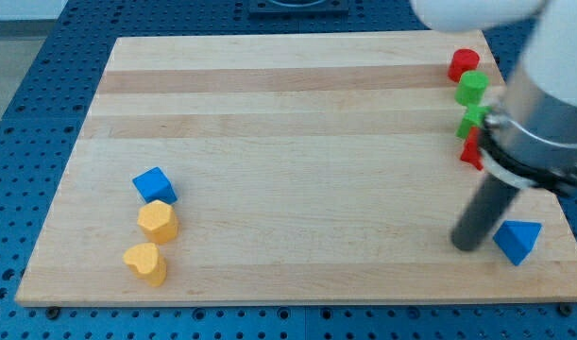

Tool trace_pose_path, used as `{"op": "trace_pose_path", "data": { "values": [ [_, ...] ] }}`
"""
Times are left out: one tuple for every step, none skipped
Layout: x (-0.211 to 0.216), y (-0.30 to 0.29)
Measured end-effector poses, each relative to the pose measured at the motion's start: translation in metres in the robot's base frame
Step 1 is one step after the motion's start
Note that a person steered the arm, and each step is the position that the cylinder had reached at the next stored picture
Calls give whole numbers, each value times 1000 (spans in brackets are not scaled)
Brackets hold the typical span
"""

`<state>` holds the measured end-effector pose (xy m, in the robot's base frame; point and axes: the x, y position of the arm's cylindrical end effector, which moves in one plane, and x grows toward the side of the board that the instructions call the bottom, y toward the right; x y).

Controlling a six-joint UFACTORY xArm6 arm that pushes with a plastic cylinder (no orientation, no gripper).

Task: Push the blue triangle to the bottom right corner of the board

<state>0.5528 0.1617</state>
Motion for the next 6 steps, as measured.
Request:
{"op": "trace_pose_path", "data": {
  "values": [
    [-15,14],
    [-26,50],
    [-26,57],
    [-13,64],
    [-1,69],
    [0,70]
  ]
}}
